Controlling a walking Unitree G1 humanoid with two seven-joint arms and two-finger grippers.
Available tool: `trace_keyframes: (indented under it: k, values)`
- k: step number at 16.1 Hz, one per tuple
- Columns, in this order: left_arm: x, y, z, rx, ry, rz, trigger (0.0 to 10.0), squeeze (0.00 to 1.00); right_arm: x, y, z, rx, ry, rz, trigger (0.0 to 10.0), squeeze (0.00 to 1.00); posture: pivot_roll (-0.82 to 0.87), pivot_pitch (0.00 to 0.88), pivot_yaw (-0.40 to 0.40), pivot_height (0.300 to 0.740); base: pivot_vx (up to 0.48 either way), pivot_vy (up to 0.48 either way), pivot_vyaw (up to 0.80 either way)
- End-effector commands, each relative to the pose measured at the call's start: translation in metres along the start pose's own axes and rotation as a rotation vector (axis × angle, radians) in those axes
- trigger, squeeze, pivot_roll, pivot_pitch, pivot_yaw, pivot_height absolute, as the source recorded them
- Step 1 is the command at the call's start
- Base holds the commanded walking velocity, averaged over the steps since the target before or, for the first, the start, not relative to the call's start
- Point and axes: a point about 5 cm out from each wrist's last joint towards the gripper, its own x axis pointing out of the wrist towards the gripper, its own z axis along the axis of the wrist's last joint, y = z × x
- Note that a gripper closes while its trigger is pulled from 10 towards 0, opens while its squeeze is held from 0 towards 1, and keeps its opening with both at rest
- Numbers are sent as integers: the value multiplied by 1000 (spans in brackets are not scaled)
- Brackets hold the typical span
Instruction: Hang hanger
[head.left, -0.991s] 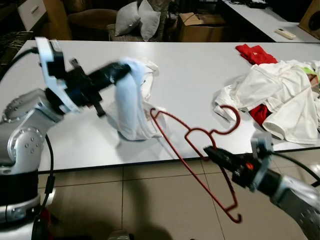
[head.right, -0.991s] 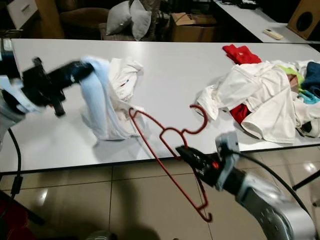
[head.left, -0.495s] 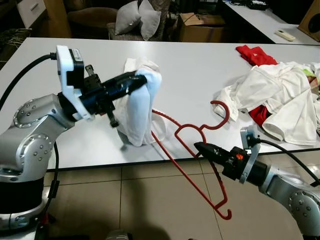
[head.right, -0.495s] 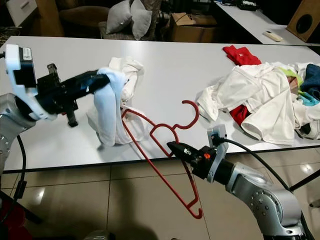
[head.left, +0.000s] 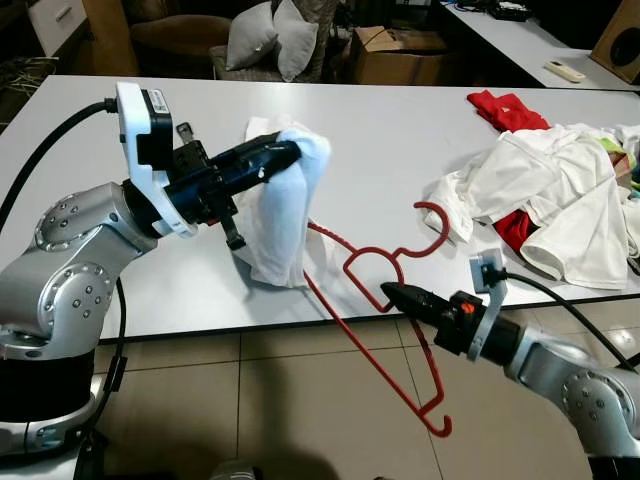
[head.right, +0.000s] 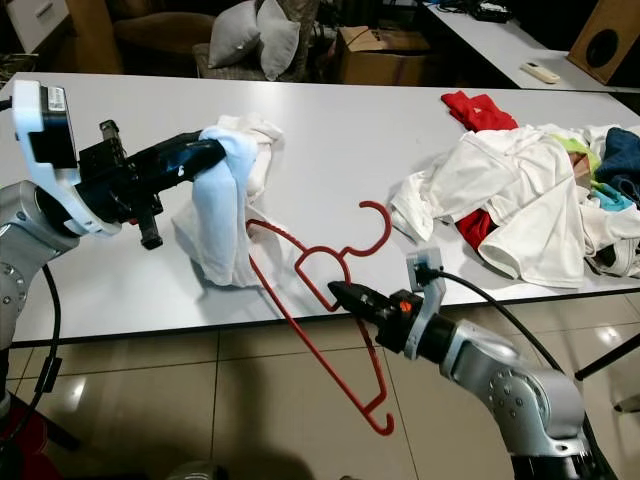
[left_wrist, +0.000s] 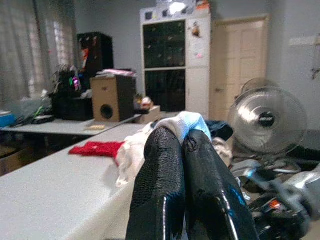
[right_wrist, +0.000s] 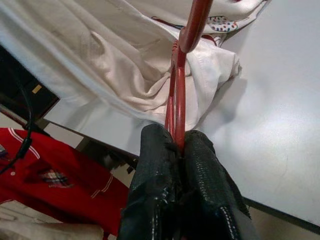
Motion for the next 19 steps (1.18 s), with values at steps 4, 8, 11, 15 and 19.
trace_keyframes:
  k: [4,8,11,15,19]
  values:
    - [3,-16,15,1,-23,-123,0,0,2,-13,0,73,33,-48,10000,0,3,30,-72,740,0,0,0]
    - [-1,-17,2,2,53,-111,0,0,5,-31,17,208,-144,-162,10000,0,0,27,-72,740,0,0,0]
    - [1,-30,-25,13,211,-153,0,0,13,-25,25,338,-275,-128,10000,0,1,29,-69,740,0,0,0]
    - [9,-45,-51,93,315,-166,0,0,28,-32,9,575,-348,-227,10000,0,2,44,-63,740,0,0,0]
    - [0,-52,-73,104,397,-171,0,0,49,-32,33,766,-565,-183,10000,0,3,57,-56,740,0,0,0]
